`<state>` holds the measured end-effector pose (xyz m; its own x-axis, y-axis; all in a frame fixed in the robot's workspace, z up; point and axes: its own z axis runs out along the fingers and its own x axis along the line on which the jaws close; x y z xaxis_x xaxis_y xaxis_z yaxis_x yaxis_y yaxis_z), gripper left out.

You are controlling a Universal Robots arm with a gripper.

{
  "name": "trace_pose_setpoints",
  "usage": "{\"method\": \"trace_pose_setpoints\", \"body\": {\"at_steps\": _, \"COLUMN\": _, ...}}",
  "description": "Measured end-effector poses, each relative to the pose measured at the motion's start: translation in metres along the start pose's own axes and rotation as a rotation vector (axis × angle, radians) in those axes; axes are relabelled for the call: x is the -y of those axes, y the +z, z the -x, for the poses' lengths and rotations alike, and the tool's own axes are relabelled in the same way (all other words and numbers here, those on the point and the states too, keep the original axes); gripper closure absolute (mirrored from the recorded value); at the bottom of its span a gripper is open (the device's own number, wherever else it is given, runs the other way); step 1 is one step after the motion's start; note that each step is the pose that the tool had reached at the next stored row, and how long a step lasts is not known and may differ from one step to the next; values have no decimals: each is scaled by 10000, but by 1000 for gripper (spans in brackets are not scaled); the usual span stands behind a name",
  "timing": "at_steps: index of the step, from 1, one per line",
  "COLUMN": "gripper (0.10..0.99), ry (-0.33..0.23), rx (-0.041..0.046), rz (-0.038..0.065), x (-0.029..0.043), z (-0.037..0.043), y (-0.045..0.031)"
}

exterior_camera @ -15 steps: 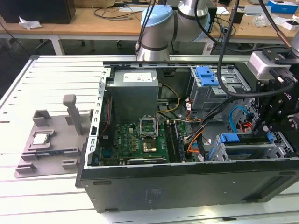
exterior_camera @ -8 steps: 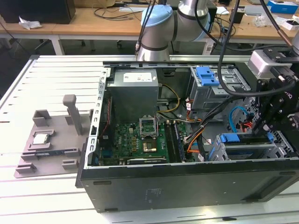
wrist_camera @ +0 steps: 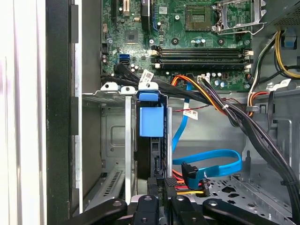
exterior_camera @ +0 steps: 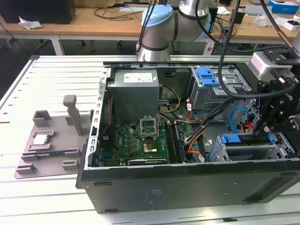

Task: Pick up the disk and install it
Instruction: 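Insert the first disk wire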

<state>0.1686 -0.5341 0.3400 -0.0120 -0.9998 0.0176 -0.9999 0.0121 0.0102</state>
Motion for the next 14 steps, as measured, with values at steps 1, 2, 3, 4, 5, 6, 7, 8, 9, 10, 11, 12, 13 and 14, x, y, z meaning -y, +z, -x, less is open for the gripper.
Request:
{"method": "trace_pose_setpoints", "body": {"at_steps": 1, "gripper": 918, "ry": 0, "rx": 1, "rz": 0, "x": 0, "z": -1, "y": 0}}
{"method": "trace_pose_setpoints", "body": {"at_steps": 2, "gripper": 918, "ry": 0, "rx": 9, "rz": 1, "x": 0, "z": -1, "y": -9}}
{"method": "trace_pose_setpoints", "body": {"at_steps": 3, "gripper": 918, "ry": 0, "rx": 16, "rz": 1, "x": 0, "z": -3, "y": -27}}
{"method": "trace_pose_setpoints", "body": {"at_steps": 4, "gripper": 918, "ry": 0, "rx": 2, "rz": -1, "x": -1, "z": -3, "y": -58}}
{"method": "trace_pose_setpoints", "body": {"at_steps": 5, "gripper": 918, "ry": 6, "rx": 5, "rz": -1, "x": -1, "z": -2, "y": -60}}
{"method": "trace_pose_setpoints", "body": {"at_steps": 6, "gripper": 918, "ry": 22, "rx": 4, "rz": -1, "x": -1, "z": -3, "y": -60}}
{"method": "trace_pose_setpoints", "body": {"at_steps": 7, "gripper": 918, "ry": 33, "rx": 2, "rz": -1, "x": -1, "z": -3, "y": -59}}
{"method": "trace_pose_setpoints", "body": {"at_steps": 8, "gripper": 918, "ry": 61, "rx": 1, "rz": 1, "x": -1, "z": -3, "y": -55}}
{"method": "trace_pose_setpoints", "body": {"at_steps": 9, "gripper": 918, "ry": 64, "rx": 1, "rz": 1, "x": -1, "z": -3, "y": -53}}
{"method": "trace_pose_setpoints", "body": {"at_steps": 10, "gripper": 918, "ry": 65, "rx": 0, "rz": 2, "x": -1, "z": -2, "y": -51}}
{"method": "trace_pose_setpoints", "body": {"at_steps": 11, "gripper": 918, "ry": 65, "rx": 2, "rz": 2, "x": -1, "z": -2, "y": -48}}
{"method": "trace_pose_setpoints", "body": {"at_steps": 12, "gripper": 918, "ry": 65, "rx": 5, "rz": 3, "x": -1, "z": -2, "y": -41}}
{"method": "trace_pose_setpoints", "body": {"at_steps": 13, "gripper": 918, "ry": 65, "rx": 2, "rz": 3, "x": 0, "z": -3, "y": -31}}
{"method": "trace_pose_setpoints", "body": {"at_steps": 14, "gripper": 918, "ry": 68, "rx": 0, "rz": 4, "x": 0, "z": -2, "y": -23}}
